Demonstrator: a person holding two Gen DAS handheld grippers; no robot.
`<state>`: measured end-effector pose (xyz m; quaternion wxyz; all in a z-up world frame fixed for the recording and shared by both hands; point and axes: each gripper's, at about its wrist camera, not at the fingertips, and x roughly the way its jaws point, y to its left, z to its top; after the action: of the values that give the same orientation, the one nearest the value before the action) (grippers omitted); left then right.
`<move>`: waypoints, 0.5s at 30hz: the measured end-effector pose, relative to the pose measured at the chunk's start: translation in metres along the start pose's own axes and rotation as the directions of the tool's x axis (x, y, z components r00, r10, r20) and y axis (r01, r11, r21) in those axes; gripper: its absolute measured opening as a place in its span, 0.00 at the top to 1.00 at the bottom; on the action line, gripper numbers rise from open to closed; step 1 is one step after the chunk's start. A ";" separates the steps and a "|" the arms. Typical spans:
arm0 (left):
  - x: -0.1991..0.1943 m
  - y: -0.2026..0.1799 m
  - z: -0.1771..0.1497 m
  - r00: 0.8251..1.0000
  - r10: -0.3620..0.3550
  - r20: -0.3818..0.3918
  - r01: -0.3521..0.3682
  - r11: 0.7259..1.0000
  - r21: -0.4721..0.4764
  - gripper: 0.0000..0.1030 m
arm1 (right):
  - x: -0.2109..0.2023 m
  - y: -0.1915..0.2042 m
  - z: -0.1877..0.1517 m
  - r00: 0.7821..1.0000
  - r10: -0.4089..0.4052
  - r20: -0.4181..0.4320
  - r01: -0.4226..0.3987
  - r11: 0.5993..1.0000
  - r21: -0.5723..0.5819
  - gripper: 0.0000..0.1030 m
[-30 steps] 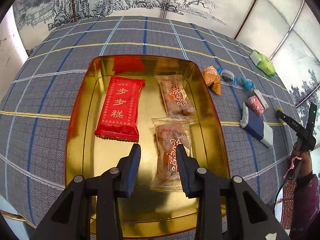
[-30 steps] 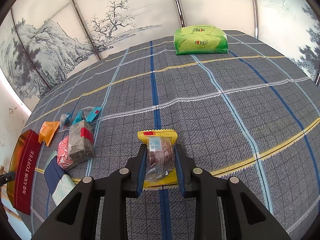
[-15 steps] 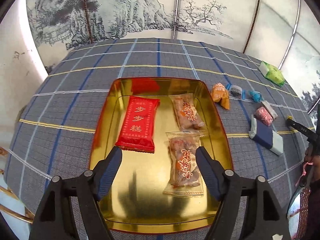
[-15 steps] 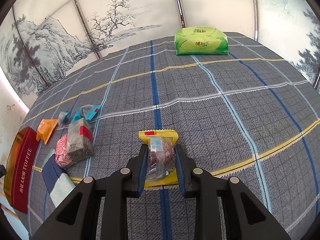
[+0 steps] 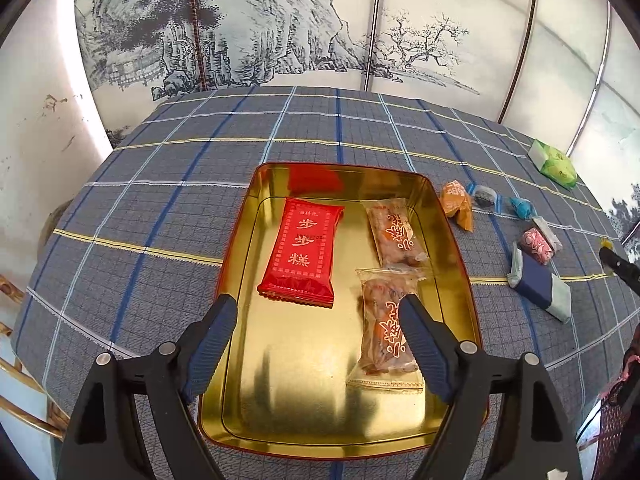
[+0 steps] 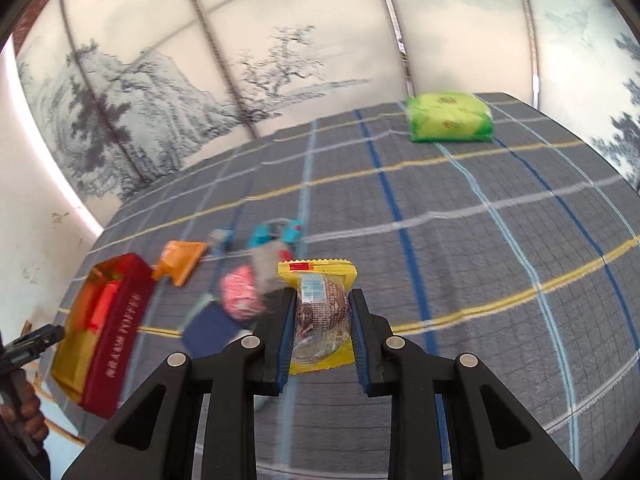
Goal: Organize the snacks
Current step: 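Lower the yellow-wrapped cake into the gold tin and open the right gripper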
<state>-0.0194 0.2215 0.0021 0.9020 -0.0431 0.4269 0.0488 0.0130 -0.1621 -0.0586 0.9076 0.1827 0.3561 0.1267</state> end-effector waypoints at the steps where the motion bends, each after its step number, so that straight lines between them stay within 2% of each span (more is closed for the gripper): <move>1: 0.000 0.000 0.001 1.000 0.005 0.000 -0.005 1.000 0.002 0.23 | -0.001 0.015 0.002 1.000 0.025 -0.001 -0.025 0.999 -0.021 0.74; 7: -0.007 0.002 -0.004 0.999 0.019 0.028 -0.020 1.000 0.015 0.19 | 0.007 0.089 0.004 0.990 0.138 -0.034 -0.141 0.982 -0.123 0.74; 15: -0.007 0.013 -0.010 0.999 0.023 0.036 -0.023 1.000 0.000 0.17 | 0.032 0.172 0.003 0.959 0.256 -0.124 -0.277 0.938 -0.206 0.74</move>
<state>-0.0331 0.2333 0.0008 0.9089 -0.0370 0.4110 0.0599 0.0210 0.0035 -0.0037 0.8787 0.1206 0.3545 0.2960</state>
